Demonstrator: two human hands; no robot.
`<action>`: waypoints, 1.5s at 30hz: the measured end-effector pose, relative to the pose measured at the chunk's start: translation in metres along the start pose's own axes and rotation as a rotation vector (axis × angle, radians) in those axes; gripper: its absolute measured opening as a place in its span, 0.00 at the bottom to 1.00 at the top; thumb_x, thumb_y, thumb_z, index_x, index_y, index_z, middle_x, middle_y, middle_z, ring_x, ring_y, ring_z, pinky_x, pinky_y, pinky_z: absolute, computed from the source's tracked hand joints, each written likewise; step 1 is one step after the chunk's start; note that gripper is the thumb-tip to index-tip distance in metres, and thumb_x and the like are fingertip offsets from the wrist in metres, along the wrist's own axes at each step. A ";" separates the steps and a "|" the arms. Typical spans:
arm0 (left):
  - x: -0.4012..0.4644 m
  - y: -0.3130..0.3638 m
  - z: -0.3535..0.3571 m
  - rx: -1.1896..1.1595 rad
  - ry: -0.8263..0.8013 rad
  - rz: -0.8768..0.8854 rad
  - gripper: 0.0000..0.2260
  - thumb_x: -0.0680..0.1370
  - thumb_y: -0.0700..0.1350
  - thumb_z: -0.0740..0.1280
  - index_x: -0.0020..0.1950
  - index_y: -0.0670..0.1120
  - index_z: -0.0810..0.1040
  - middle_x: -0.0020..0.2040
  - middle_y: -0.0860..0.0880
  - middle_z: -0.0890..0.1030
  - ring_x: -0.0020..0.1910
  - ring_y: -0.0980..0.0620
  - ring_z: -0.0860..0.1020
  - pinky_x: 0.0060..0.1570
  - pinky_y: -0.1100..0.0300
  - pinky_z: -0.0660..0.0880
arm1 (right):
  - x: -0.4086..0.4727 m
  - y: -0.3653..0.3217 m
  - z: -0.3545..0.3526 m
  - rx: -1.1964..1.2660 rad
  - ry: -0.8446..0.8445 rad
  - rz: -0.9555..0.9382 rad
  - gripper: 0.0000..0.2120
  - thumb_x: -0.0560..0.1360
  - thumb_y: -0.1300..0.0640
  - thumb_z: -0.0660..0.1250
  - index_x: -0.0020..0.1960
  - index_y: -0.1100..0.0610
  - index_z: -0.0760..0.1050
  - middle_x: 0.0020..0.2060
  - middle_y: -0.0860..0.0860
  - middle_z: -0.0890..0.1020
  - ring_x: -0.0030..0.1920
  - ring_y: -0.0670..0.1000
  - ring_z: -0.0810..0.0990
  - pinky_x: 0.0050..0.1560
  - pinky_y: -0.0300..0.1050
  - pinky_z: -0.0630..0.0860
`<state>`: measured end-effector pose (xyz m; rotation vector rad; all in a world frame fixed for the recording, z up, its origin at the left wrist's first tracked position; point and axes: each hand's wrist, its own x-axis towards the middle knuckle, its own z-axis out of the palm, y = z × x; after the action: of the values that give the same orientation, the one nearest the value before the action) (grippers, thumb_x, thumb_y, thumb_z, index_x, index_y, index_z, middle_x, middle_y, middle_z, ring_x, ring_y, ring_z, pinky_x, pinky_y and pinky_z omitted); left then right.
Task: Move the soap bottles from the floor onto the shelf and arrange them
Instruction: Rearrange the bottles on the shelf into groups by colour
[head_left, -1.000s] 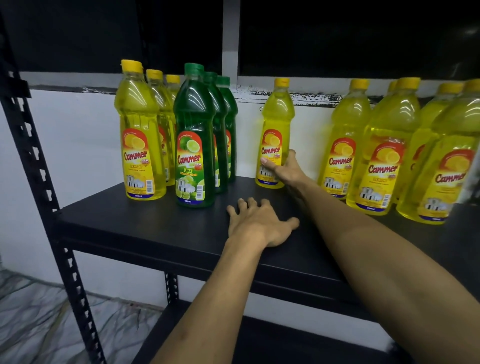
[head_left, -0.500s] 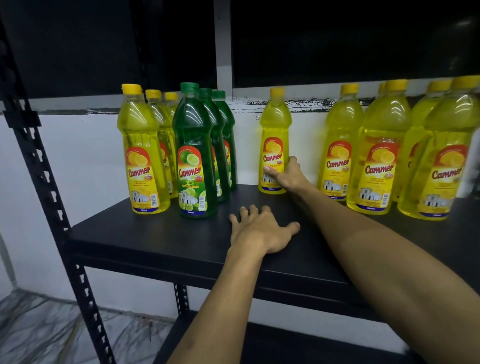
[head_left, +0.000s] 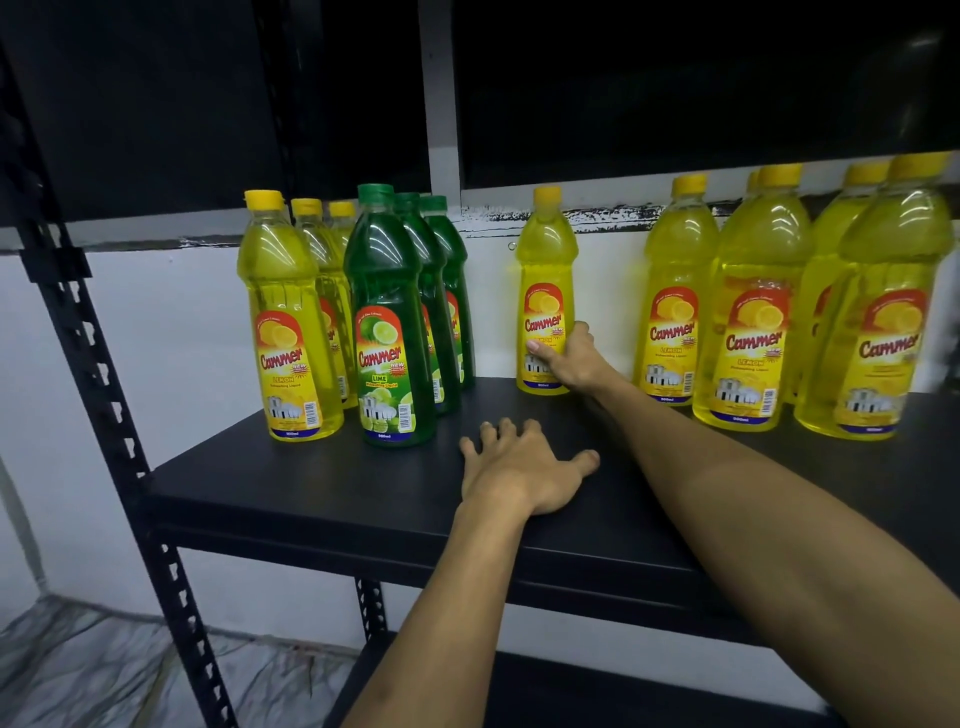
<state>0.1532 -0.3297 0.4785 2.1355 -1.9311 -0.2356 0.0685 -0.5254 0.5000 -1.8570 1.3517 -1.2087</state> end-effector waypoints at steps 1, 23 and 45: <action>0.000 0.000 0.000 0.000 0.000 -0.001 0.42 0.76 0.73 0.55 0.81 0.47 0.58 0.82 0.44 0.56 0.81 0.41 0.50 0.77 0.38 0.46 | 0.000 0.000 0.000 -0.001 -0.003 0.002 0.35 0.78 0.45 0.70 0.74 0.61 0.58 0.70 0.60 0.70 0.68 0.60 0.73 0.67 0.58 0.75; -0.003 -0.006 -0.004 -0.041 0.015 0.019 0.41 0.74 0.74 0.57 0.79 0.49 0.64 0.79 0.45 0.63 0.79 0.42 0.57 0.76 0.39 0.52 | -0.133 -0.033 -0.117 -0.610 0.834 -0.296 0.25 0.76 0.50 0.69 0.66 0.61 0.68 0.60 0.60 0.73 0.61 0.62 0.71 0.58 0.58 0.71; -0.012 -0.008 -0.008 -0.156 0.081 0.056 0.30 0.77 0.67 0.64 0.73 0.51 0.72 0.72 0.49 0.74 0.73 0.44 0.68 0.75 0.44 0.59 | -0.129 0.001 -0.125 -0.035 0.372 0.103 0.53 0.62 0.29 0.76 0.75 0.54 0.59 0.70 0.58 0.70 0.71 0.62 0.69 0.69 0.64 0.72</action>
<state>0.1620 -0.3163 0.4835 1.9583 -1.8598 -0.2749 -0.0555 -0.3954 0.5104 -1.6146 1.6505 -1.5367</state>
